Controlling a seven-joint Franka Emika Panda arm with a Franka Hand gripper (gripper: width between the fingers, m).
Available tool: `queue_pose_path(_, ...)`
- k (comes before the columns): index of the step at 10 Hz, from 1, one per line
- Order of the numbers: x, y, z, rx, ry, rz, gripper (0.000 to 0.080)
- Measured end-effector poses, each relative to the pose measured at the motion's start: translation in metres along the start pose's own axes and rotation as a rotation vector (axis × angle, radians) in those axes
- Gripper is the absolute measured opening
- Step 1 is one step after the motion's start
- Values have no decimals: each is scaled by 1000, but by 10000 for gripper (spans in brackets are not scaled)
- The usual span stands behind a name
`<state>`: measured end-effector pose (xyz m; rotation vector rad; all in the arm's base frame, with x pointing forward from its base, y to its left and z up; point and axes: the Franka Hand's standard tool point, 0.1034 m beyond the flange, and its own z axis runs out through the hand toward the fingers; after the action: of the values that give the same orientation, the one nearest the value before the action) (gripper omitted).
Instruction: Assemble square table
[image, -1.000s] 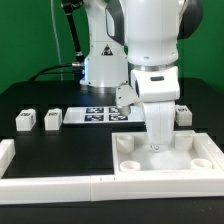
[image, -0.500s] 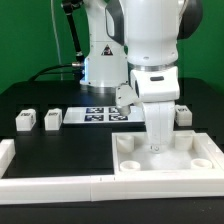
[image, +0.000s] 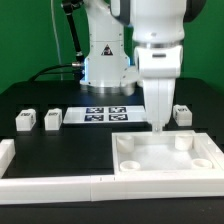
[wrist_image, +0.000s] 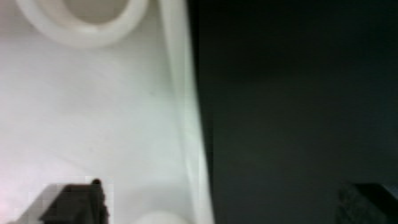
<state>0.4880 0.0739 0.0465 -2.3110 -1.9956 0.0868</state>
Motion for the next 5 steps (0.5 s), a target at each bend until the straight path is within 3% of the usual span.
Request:
queue_pose_path(2,13,-20,-19,11,-34,186,649)
queue_pose_path(3,28,-31,-27,17,-49,354,649)
queue_pose_path(5,54,-41,-35,4,-51,543,649)
